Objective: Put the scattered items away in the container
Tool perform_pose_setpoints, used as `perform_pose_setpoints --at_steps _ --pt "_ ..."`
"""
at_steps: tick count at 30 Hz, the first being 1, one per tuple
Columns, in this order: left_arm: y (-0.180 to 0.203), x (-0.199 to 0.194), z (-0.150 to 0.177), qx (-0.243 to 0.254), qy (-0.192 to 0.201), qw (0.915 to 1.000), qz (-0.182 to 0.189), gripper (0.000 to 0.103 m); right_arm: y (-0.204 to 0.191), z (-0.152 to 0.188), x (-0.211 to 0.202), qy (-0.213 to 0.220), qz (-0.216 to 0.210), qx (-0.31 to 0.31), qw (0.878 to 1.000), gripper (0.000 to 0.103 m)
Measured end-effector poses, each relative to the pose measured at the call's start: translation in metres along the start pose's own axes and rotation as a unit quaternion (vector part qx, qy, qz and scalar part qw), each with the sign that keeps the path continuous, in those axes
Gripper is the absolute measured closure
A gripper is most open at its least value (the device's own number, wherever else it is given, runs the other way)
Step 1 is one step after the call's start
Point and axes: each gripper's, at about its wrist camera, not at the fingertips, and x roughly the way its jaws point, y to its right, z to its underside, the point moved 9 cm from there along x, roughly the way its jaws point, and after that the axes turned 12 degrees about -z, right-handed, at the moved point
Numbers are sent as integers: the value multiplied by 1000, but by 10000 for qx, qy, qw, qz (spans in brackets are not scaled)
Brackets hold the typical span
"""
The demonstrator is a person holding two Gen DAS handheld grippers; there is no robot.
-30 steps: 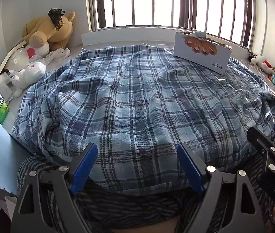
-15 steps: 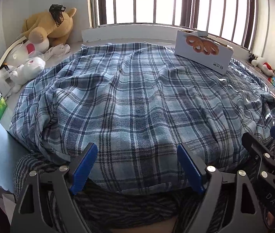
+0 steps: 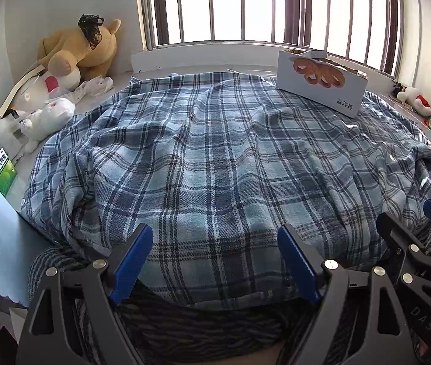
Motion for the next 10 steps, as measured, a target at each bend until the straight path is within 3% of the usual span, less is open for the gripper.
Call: perform_pose_setpoints --at_steps 10 --pt "3 -11 -6 -48 233 9995 196 17 3 -5 -5 150 -7 71 9999 22"
